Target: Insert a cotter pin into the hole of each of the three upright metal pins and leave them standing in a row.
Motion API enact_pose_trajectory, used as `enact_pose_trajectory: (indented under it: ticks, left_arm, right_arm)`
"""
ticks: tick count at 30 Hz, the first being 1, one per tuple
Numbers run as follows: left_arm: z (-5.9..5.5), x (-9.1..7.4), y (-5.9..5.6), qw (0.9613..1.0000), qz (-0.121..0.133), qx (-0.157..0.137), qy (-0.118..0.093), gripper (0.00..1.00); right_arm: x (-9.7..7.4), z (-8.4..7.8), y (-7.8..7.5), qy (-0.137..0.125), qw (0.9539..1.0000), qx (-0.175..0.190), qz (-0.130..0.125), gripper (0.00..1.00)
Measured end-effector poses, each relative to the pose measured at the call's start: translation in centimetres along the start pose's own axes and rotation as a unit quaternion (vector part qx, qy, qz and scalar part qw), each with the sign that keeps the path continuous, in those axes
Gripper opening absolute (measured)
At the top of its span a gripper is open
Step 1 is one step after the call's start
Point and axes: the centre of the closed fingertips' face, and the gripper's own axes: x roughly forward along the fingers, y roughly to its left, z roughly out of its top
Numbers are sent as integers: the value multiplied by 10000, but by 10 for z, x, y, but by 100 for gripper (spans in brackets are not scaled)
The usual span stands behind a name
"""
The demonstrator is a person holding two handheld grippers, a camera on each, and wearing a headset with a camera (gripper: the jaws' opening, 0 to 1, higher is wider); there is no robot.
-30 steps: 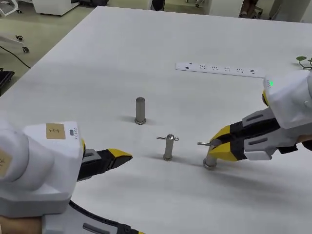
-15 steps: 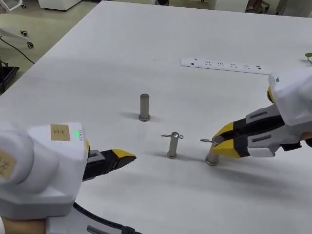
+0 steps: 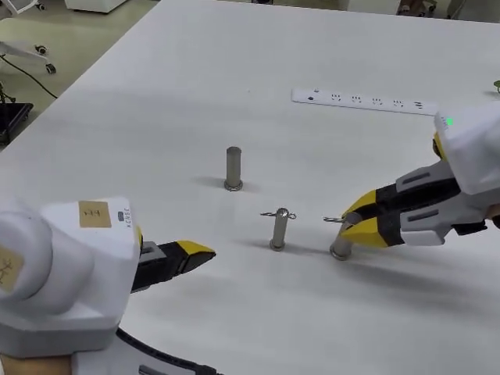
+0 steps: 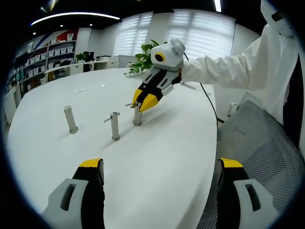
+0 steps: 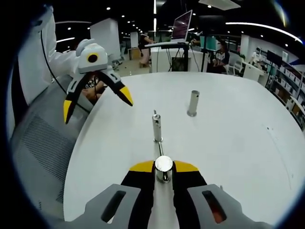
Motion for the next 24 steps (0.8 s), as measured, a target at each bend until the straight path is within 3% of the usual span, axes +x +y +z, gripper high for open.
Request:
enact_pose_trajectory:
  ticks: [8, 15, 17, 24]
  left_arm:
    - [2, -6, 7, 9999, 109, 9, -33, 99]
    - [17, -12, 12, 9992, 213, -113, -320, 99]
    - [19, -13, 14, 9990, 268, -86, -338, 99]
    - [20, -19, 22, 9984, 433, -63, -369, 99]
  right_arm:
    - [0, 0, 3, 48, 9999, -90, 21, 9]
    - [3, -4, 3, 207, 9998, -46, -13, 9]
    - [3, -6, 0, 270, 9996, -4, -102, 13]
    - [-8, -1, 3, 104, 9990, 370, -223, 23]
